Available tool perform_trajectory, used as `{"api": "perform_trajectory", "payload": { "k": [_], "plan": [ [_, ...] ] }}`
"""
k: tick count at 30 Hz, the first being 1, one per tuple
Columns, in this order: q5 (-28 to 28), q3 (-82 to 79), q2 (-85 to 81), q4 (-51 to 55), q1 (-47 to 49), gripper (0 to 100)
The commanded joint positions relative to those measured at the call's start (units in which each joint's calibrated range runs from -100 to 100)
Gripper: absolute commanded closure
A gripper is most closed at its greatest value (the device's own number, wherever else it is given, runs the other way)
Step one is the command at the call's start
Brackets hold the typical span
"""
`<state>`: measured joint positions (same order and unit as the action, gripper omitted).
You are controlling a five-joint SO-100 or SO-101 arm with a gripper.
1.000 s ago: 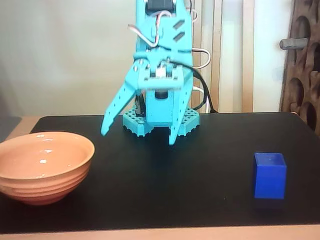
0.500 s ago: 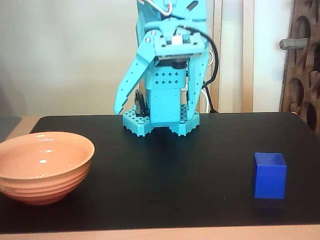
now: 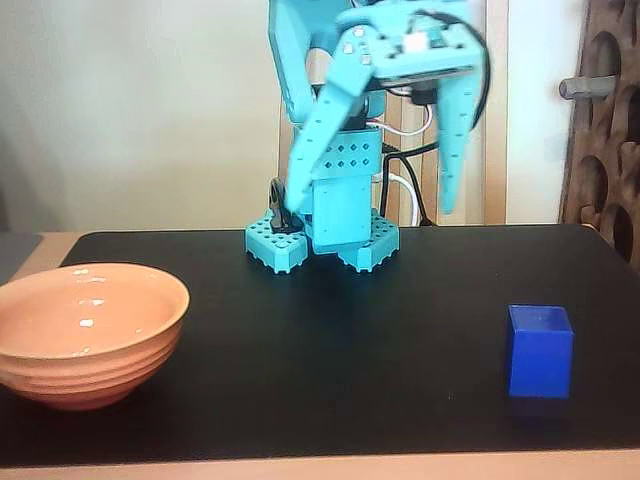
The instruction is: Place the blue cube in the orange bowl.
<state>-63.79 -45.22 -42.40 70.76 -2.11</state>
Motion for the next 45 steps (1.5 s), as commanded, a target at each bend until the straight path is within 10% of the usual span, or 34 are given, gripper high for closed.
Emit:
{"api": "perform_trajectory", "payload": {
  "k": [1, 45],
  "plan": [
    [-2.6, 9.6, 4.4, -1.3, 3.4, 59],
    [-7.5, 16.6, 30.1, -19.6, 20.1, 59]
  ]
}}
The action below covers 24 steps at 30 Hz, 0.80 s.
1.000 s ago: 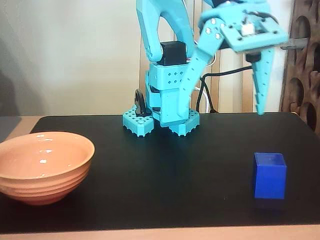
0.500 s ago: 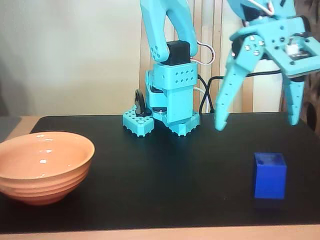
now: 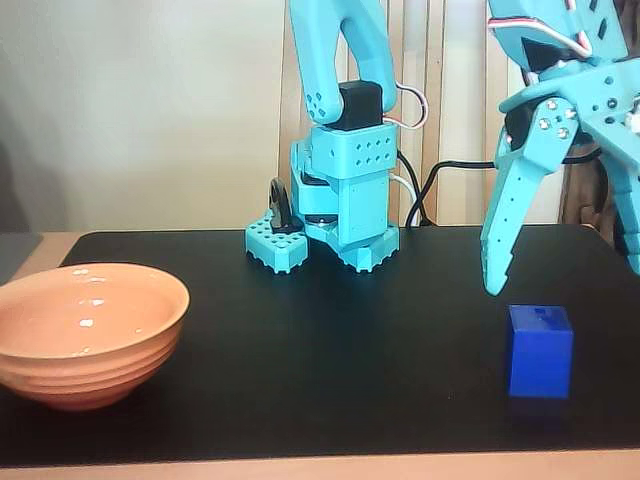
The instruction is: Place the blue cube in the orange bowl.
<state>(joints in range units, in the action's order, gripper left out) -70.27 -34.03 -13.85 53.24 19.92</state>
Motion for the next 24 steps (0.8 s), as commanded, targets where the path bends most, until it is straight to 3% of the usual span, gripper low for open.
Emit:
{"api": "perform_trajectory", "payload": {
  "k": [1, 14, 19, 24],
  "plan": [
    [-1.0, 5.4, 2.1, -2.1, -2.2, 59],
    [-2.7, -0.2, 3.9, -2.4, -2.8, 59],
    [-2.7, -6.7, 3.9, -10.6, -2.5, 59],
    [-2.7, -8.8, 3.9, -11.3, -2.7, 59]
  ]
}}
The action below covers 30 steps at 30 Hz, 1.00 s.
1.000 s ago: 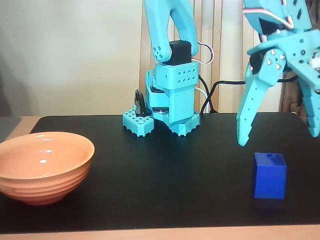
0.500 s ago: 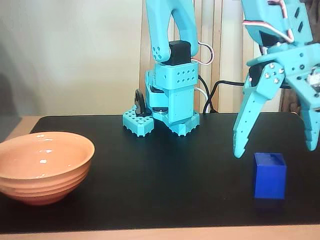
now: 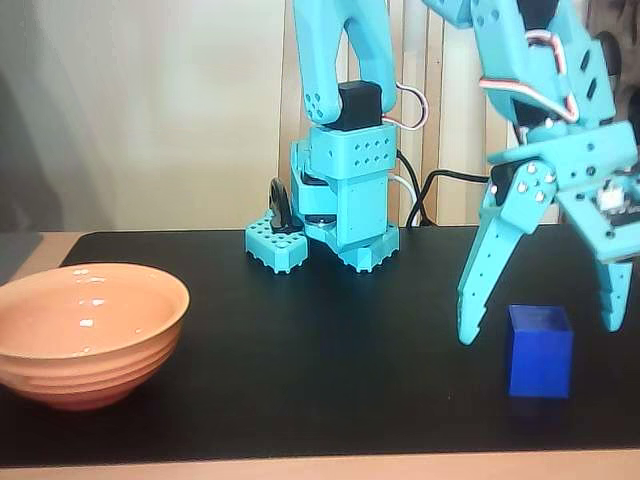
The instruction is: Place the blue cube in the orange bowl.
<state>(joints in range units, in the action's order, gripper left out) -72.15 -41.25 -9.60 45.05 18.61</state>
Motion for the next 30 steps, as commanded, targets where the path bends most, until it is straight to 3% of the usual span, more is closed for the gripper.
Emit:
{"api": "perform_trajectory", "payload": {
  "k": [1, 30],
  "plan": [
    [-0.9, -1.9, -0.3, -3.2, -1.4, 59],
    [0.0, -12.3, -8.0, -3.3, -1.0, 59]
  ]
}}
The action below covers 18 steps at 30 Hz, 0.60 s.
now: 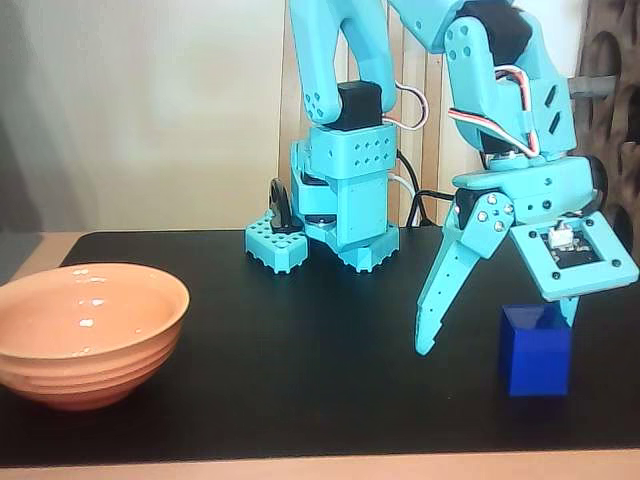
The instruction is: Place the blue cube in the orange bowl.
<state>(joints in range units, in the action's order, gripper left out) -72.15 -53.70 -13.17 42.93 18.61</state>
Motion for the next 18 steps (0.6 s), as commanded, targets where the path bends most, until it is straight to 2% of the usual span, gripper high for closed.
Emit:
{"api": "perform_trajectory", "payload": {
  "k": [1, 18],
  "plan": [
    [0.2, -0.1, -4.3, -1.2, -1.1, 59],
    [0.3, 2.8, 2.1, -5.9, -3.1, 59]
  ]
}}
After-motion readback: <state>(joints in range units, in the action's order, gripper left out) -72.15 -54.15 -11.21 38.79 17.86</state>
